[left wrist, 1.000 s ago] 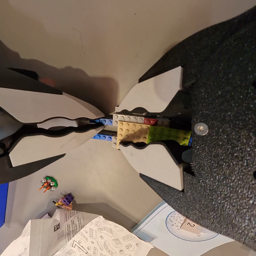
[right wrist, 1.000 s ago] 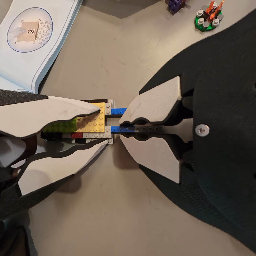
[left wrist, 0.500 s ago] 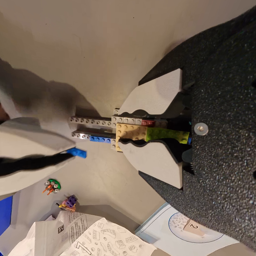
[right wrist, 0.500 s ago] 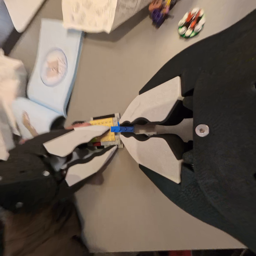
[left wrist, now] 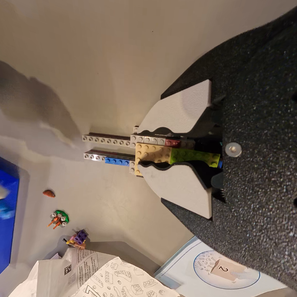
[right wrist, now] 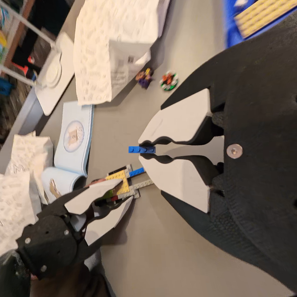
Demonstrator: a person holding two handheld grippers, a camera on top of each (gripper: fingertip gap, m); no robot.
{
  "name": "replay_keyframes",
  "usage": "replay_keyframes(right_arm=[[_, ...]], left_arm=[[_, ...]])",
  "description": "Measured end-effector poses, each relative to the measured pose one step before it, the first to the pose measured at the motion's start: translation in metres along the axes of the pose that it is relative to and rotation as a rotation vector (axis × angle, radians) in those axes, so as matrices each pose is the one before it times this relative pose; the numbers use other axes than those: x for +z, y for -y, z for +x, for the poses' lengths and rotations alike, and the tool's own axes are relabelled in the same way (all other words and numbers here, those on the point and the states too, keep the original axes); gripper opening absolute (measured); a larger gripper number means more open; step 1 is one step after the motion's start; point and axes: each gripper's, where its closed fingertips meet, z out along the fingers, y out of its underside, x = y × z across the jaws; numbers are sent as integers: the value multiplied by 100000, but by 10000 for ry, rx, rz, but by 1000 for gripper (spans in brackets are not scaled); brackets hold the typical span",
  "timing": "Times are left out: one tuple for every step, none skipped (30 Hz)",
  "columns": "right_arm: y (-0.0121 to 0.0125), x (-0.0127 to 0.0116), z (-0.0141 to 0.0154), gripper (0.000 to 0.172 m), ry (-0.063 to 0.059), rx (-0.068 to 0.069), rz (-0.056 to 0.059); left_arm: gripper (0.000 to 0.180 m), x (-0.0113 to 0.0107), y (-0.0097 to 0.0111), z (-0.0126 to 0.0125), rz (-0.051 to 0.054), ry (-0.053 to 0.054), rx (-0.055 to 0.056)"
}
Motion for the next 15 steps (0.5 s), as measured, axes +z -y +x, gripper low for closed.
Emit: replay_keyframes(right_arm=[[-75,-1466,660,8,-420,141,81],[-18,-1605,852,8,-456,123,95],[11,-1686,1082,8,-512,125,81],[-69,-1692,1303,8,-551,118,10],[-284,-1581,1456,8,-534,77,-143],[-488,-1367,1708,8,-574,42,-260],[-599,-1065,2061,8,-701,48,-278],[-751,-677,2154,8,-682,80,-323],[-990,-244,1940,8,-518,129,-477],[-1058,80,1581,8,-359,144,-553],[-805,233,1141,14,-246,127,-419],[-536,219,598,24,-109,82,-272],[-216,99,49,30,11,5,-127],[112,-78,-397,33,69,-81,53],[364,-173,-745,33,103,-161,168]], left_arm=[[29,-98,1,191,15,-81,0],[29,-67,20,182,8,-79,-18],[29,-64,36,199,7,-100,-12],[29,-50,54,239,5,-118,-16],[29,-60,73,287,9,-152,-27],[29,-46,91,299,12,-157,-20],[29,-24,82,231,5,-99,-11],[29,29,70,124,5,-35,-9],[29,35,83,73,21,1,-10],[30,22,107,83,64,-9,-13],[31,8,150,115,110,-46,-61],[33,-24,157,110,123,-45,-119],[35,-37,133,78,107,-19,-138],[36,-75,119,49,99,26,-108],[38,-109,144,-21,112,81,-74]])
